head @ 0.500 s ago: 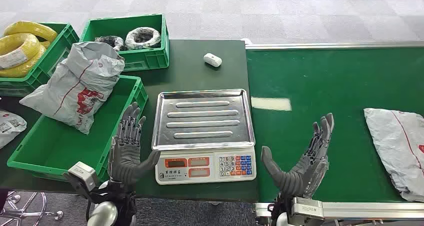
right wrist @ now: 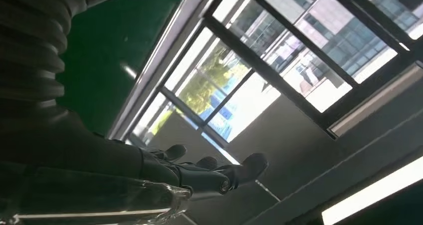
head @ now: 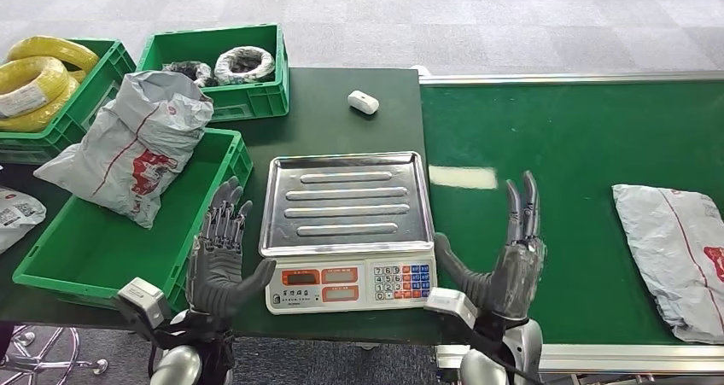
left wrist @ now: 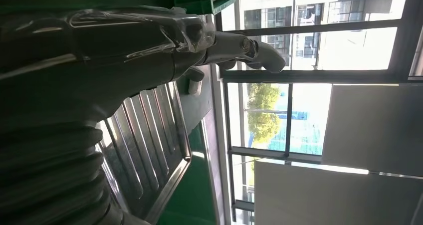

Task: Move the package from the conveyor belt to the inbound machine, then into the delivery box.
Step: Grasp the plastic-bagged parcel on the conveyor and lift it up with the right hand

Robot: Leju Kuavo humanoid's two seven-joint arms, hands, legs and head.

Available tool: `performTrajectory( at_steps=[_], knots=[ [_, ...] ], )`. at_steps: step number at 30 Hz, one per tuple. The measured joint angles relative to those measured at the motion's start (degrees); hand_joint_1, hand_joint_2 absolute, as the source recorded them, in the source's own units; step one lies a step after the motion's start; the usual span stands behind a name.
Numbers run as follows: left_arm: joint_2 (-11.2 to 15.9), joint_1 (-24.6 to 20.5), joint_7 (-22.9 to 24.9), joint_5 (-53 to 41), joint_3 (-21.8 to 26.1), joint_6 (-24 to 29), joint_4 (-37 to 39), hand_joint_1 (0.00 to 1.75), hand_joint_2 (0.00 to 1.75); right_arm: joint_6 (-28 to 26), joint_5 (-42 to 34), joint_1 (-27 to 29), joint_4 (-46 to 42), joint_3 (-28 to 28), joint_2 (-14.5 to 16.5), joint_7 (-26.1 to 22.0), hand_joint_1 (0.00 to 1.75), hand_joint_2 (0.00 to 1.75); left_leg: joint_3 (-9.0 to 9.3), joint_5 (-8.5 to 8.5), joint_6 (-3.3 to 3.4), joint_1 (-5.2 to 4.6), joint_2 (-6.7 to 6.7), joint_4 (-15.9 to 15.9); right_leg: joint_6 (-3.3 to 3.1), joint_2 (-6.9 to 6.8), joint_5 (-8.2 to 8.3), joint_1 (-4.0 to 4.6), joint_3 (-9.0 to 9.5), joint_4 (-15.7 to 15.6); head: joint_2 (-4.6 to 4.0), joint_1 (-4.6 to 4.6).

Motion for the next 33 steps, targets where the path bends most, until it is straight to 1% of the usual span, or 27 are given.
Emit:
performTrajectory(
  at_steps=[1,3,5,7,10,14,16,17,20,24,28,31,33],
  knots=[
    [-0.13,0.15,0.00,-0.01,0.01,-0.56,-0.16,0.00,1.75,0.55,5.00,-1.55,1.07,-1.51,-0.44,3.29,0.00,1.75,0.00,0.01,0.01,0.00,-0.02,0.01,0.01,-0.02,0.01,-0.01,0.02,0.00,0.00,0.00],
    [-0.45,0.25,0.00,-0.02,0.07,-1.73,-0.43,0.00,1.75,2.69,12.48,-5.01,3.63,-4.81,-1.76,8.44,0.00,1.75,0.01,0.03,0.04,-0.02,-0.09,0.02,0.03,-0.07,0.02,-0.02,0.06,0.00,0.00,0.00],
    [-0.74,0.01,0.00,0.01,0.29,-2.74,-0.55,0.00,1.75,6.34,18.07,-8.90,7.30,-7.70,-3.93,12.25,0.00,1.75,0.02,0.03,0.05,-0.03,-0.14,0.05,0.06,-0.09,0.06,-0.05,0.08,0.00,0.00,-0.01],
    [-0.93,-0.60,0.00,0.18,0.62,-3.39,-0.56,0.00,1.75,10.58,22.15,-13.51,12.65,-10.07,-6.90,14.81,0.00,1.75,0.01,0.06,0.09,-0.04,-0.20,0.07,0.10,-0.12,0.10,-0.07,0.09,0.00,0.00,0.00],
    [-0.85,-1.83,-0.01,0.90,0.95,-3.18,-0.45,0.00,1.75,16.34,25.91,-23.09,26.09,-11.75,-13.17,15.88,0.00,1.75,-0.03,0.15,0.21,-0.08,-0.33,0.09,0.16,-0.21,0.18,-0.12,0.12,0.00,0.00,-0.03],
    [-0.50,-2.71,-0.02,1.74,1.13,-2.08,-0.44,0.00,1.75,23.16,28.03,-37.78,47.46,-9.66,-23.57,15.50,0.00,1.75,-0.19,0.30,0.34,-0.12,-0.84,0.16,0.22,-0.74,0.23,-0.20,0.10,0.00,0.00,0.01],
    [-0.31,-2.58,-0.02,1.74,1.24,-1.73,-0.60,0.00,1.75,25.82,27.93,-42.89,54.69,-8.19,-27.74,15.03,0.00,1.75,-0.23,0.31,0.34,-0.13,-0.98,0.17,0.24,-0.88,0.20,-0.21,0.08,0.00,0.00,-0.01],
    [-0.23,-2.38,-0.02,1.68,1.27,-1.63,-0.79,0.00,1.75,26.80,27.60,-44.50,57.26,-7.74,-29.39,14.90,0.00,1.75,-0.25,0.30,0.33,-0.12,-1.01,0.17,0.26,-0.91,0.18,-0.21,0.08,0.00,0.00,-0.01],
    [0.02,-1.40,-0.02,1.41,1.30,-1.51,-1.66,0.00,1.75,28.12,26.30,-46.79,62.91,-7.19,-33.53,14.70,0.00,1.75,-0.34,0.26,0.33,-0.12,-1.02,0.16,0.31,-0.93,0.13,-0.20,0.04,-0.01,0.00,-0.02],
    [0.31,-0.75,-0.02,1.16,1.30,-1.54,-2.36,0.00,1.75,29.31,24.28,-47.19,67.38,-6.82,-36.59,13.77,0.00,1.75,-0.36,0.21,0.32,-0.12,-0.88,0.15,0.31,-0.79,0.12,-0.19,-0.07,-0.01,0.00,-0.03],
    [0.75,0.17,-0.02,1.08,1.34,-1.88,-2.99,0.00,1.75,32.56,17.28,-44.80,69.83,-8.01,-38.67,7.45,0.00,1.75,-0.36,0.22,0.32,-0.11,-0.91,0.14,0.30,-0.82,0.11,-0.17,-0.06,-0.02,0.00,-0.03],
    [1.21,0.36,-0.02,1.08,1.39,-2.39,-3.15,0.00,1.75,34.92,13.36,-41.72,70.56,-9.15,-39.29,2.27,0.00,1.75,-0.36,0.22,0.32,-0.11,-0.88,0.14,0.30,-0.79,0.11,-0.16,-0.05,-0.02,0.00,-0.03],
    [1.53,0.07,-0.02,1.11,1.41,-2.59,-3.14,0.00,1.75,37.63,10.76,-39.50,70.63,-9.37,-39.37,-2.00,0.00,1.75,-0.35,0.21,0.32,-0.11,-0.87,0.13,0.30,-0.77,0.11,-0.16,-0.05,-0.02,0.00,-0.03]
  ],
)
